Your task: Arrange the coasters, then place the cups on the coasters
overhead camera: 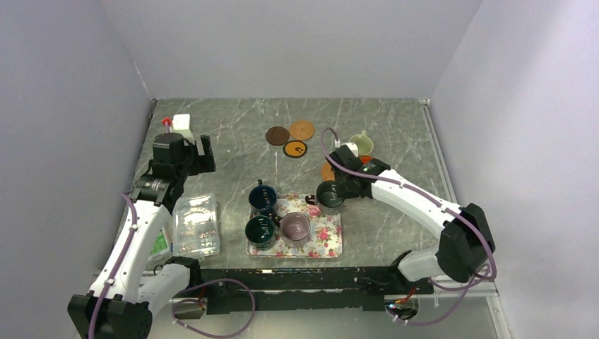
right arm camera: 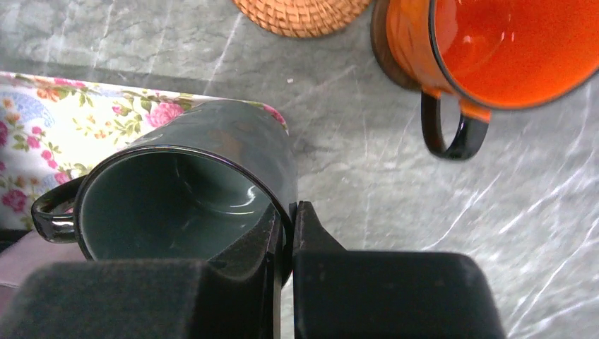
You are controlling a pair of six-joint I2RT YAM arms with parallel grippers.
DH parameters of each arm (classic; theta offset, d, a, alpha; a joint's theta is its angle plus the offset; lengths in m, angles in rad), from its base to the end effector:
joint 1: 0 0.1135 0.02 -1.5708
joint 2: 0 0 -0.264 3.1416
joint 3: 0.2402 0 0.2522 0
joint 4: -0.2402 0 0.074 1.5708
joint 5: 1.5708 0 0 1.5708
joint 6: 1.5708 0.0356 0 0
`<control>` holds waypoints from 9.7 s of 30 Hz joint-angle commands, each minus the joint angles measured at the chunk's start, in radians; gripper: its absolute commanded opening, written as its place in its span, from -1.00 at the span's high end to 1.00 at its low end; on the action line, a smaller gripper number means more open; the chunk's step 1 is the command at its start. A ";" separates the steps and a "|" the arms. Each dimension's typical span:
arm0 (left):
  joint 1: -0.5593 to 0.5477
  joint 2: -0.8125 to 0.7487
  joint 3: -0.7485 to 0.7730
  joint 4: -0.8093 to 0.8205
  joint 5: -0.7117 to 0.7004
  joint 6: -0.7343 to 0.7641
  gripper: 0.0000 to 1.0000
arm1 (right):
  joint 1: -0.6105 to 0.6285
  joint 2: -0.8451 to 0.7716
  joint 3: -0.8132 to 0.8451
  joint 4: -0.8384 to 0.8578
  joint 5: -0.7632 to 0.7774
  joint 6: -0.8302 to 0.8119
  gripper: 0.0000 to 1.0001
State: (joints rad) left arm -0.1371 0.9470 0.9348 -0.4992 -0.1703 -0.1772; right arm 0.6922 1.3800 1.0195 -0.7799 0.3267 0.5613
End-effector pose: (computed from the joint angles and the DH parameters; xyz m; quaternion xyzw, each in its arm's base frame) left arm 0.2055 -0.0223 0.3314 -0.0602 0.8588 -0.0063 0.5087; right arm 0.2115 0.1605 0.2445 -0.0284 0.9641 -0.0051 0.2638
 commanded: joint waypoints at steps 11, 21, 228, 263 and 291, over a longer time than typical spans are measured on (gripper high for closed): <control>-0.004 0.004 0.010 0.009 0.007 -0.002 -0.87 | -0.062 -0.080 -0.026 0.137 -0.402 -0.597 1.00; -0.004 0.005 0.009 0.012 0.011 -0.002 -0.87 | -0.061 0.014 0.003 0.153 -0.350 -0.637 1.00; -0.012 0.047 0.012 0.001 -0.009 0.006 -0.87 | -0.332 0.379 0.421 0.075 -0.175 -0.338 1.00; -0.012 0.047 0.013 0.001 -0.011 0.005 -0.87 | -0.341 0.406 0.379 0.084 -0.158 -0.308 1.00; -0.012 0.042 0.013 -0.001 -0.011 0.005 -0.87 | -0.341 0.386 0.407 0.041 -0.175 -0.289 0.46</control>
State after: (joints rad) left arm -0.1455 0.9928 0.9348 -0.5026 -0.1806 -0.1768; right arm 0.3542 1.7924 1.3937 -0.7330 0.1467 0.2661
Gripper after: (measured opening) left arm 0.935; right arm 0.253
